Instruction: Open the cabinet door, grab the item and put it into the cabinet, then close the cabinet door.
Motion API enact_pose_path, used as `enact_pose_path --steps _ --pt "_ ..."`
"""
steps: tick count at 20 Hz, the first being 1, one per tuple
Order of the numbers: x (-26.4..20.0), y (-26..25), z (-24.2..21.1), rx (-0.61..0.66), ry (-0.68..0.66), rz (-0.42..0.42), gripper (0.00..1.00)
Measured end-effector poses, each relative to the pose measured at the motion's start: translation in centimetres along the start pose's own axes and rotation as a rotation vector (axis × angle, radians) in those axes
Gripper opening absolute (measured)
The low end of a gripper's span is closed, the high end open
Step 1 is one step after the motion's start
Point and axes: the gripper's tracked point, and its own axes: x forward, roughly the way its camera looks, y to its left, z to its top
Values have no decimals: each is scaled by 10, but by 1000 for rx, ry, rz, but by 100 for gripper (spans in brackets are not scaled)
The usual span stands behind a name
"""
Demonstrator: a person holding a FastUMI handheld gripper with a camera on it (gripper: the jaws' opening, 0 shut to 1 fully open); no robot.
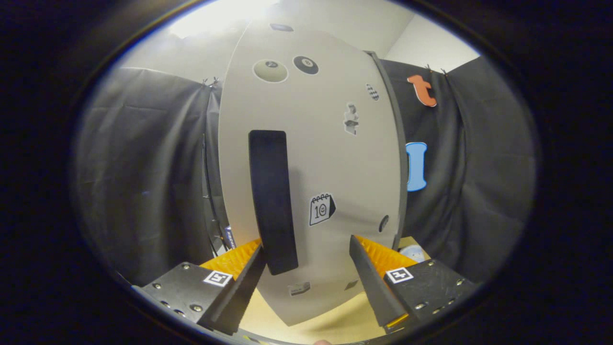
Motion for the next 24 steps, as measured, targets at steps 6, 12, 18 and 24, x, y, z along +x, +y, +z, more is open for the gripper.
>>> enact_pose_path --steps 6,12,18,24 --pt "52 33 3 -37 -5 7 100" --pt "100 55 4 -56 -11 41 100" --pt "147 69 5 -62 -39 49 100" --pt "179 74 1 -68 -79 -36 100"
